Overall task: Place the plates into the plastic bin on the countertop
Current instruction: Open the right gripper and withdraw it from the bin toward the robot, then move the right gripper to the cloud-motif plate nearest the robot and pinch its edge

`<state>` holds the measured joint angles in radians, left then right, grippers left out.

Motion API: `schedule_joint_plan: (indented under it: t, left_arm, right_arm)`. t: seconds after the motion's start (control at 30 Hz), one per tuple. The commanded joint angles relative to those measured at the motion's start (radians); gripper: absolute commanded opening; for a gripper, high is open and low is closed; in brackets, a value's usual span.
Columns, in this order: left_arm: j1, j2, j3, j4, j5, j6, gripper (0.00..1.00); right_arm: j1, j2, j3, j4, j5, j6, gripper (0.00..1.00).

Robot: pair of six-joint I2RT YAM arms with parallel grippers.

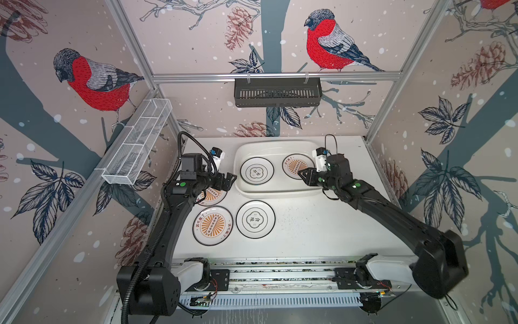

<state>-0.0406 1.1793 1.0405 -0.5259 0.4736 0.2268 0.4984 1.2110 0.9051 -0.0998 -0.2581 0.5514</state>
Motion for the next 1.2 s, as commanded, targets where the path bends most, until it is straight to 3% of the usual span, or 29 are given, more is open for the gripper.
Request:
schedule_joint_plan:
  t: [0.0, 0.2, 0.43, 0.5, 0.8, 0.93, 1.17]
  left_arm:
    - [0.001, 0.019, -0.027, -0.103, 0.08, 0.173, 0.95]
    - [0.002, 0.095, -0.037, -0.206, 0.174, 0.268, 0.94]
    - [0.003, 0.246, -0.026, -0.338, 0.272, 0.35, 0.88]
    - [0.003, 0.288, -0.034, -0.349, 0.297, 0.381, 0.85]
    - [0.033, 0.348, -0.016, -0.363, 0.324, 0.415, 0.86]
    - [0.069, 0.33, 0.0, -0.341, 0.395, 0.39, 0.85]
    - [0.072, 0.228, 0.047, -0.297, 0.407, 0.281, 0.86]
  right_arm:
    - [0.012, -0.141, -0.123, 0.104, -0.098, 0.036, 0.32]
    - [0.05, -0.341, -0.294, 0.121, -0.197, 0.094, 0.34]
    - [0.096, -0.356, -0.401, 0.221, -0.275, 0.177, 0.34]
    - [0.12, -0.341, -0.42, 0.221, -0.26, 0.19, 0.33]
    - [0.241, -0.288, -0.515, 0.26, -0.149, 0.335, 0.34]
    - [0.331, -0.215, -0.564, 0.383, -0.098, 0.426, 0.36]
    - [0.446, -0.022, -0.625, 0.649, 0.01, 0.549, 0.39]
